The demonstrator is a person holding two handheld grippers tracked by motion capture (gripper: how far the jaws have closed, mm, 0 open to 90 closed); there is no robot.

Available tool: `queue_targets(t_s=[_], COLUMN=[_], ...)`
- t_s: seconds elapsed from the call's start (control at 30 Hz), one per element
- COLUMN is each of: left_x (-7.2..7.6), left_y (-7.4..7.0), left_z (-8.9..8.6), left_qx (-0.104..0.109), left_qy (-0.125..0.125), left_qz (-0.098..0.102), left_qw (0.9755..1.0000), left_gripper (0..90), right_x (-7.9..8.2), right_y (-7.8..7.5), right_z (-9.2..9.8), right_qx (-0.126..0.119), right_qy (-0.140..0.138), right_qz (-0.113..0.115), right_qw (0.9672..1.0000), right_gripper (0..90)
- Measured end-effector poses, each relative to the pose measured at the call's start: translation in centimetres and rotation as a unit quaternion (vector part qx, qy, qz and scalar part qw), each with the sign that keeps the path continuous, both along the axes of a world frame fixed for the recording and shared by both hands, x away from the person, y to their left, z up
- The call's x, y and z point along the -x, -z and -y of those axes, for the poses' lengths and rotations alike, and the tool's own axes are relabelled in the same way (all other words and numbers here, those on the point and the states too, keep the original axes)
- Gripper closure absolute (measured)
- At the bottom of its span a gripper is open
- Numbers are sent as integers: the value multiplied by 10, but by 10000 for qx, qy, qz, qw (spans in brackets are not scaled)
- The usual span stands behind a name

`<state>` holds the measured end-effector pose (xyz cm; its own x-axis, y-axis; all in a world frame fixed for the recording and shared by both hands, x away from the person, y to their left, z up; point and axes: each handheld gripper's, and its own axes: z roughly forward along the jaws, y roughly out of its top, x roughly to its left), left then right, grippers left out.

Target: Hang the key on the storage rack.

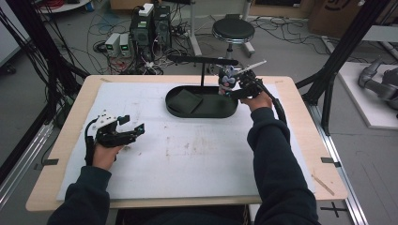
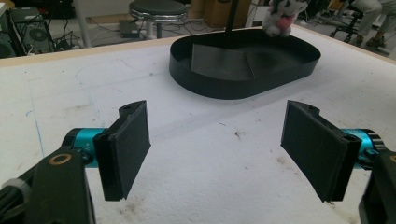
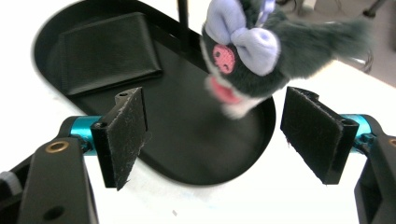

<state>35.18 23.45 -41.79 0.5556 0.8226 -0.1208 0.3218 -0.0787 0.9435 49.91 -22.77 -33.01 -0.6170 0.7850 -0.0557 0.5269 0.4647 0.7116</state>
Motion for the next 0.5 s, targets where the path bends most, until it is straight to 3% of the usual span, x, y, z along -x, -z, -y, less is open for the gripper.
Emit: queue_targets(t_s=[0.07,0.13,0.27,0.5], left_x=[0,0,0,-1], left_y=[0,0,-1,-3], left_z=[0,-1,-1,-4], left_qx=[36,149,176,206], left_qy=[-2,7,-19,-101], left_qz=[-14,-21,17,53], left_qw=[10000,9999,9998,9997], left_gripper=[234,235,234,235], right_x=[15,30,60,111], right_y=[-4,-5,2,32], right_z=[5,12,28,51], right_qx=[17,-78,-237,-463], right_qy=[-109,-185,-251,-209], right_qz=[371,452,458,614], right_qw=[9993,9988,9984,9968], right_gripper=[254,254,237,219])
